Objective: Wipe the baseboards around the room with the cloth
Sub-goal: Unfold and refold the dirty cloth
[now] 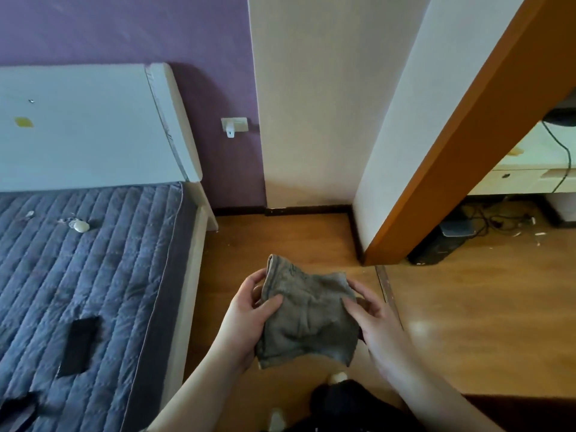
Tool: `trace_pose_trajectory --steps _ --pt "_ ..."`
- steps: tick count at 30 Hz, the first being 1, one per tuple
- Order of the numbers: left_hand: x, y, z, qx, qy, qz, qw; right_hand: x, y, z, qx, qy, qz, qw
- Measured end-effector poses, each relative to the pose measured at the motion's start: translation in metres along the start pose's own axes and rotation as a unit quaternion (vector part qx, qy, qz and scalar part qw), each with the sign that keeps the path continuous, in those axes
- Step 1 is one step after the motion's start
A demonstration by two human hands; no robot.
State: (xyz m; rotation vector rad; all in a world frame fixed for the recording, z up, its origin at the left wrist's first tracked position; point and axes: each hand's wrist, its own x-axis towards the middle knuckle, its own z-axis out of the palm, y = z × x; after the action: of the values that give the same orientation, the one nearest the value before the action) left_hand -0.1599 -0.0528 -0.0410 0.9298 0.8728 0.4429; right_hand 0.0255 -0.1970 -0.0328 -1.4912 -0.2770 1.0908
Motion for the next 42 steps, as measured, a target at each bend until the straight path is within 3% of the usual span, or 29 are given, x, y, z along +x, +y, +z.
trace_pose_trajectory --steps 6,14,21,26,31,35,38,42 --pt "0.104 0.029 0.043 0.047 0.046 0.009 0.998 0.107 -0.039 -0.022 -0.002 0.011 0.003 1.0" --pt "0.218 0.092 0.082 0.121 0.035 0.044 0.991 0.229 -0.111 -0.04 -0.015 -0.013 0.032 0.999" --pt "0.297 0.123 0.047 0.082 0.107 0.033 0.99 0.323 -0.144 -0.004 -0.125 -0.043 0.002 0.991" --pt "0.37 0.138 0.013 0.076 0.085 0.001 0.993 0.388 -0.144 0.031 -0.179 -0.008 -0.001 0.984" --pt "0.439 0.163 0.012 0.027 -0.013 -0.073 0.997 0.433 -0.159 0.039 -0.051 0.042 0.06 0.996" --pt "0.484 0.166 0.029 0.015 -0.1 -0.128 0.987 0.46 -0.174 0.023 0.084 0.085 0.048 0.992" --pt "0.513 0.16 0.037 0.008 -0.093 -0.152 0.984 0.481 -0.174 0.005 0.154 0.079 0.093 0.98" --pt "0.549 0.142 0.035 0.018 -0.05 -0.172 0.984 0.518 -0.155 -0.016 0.152 0.015 0.106 0.983"
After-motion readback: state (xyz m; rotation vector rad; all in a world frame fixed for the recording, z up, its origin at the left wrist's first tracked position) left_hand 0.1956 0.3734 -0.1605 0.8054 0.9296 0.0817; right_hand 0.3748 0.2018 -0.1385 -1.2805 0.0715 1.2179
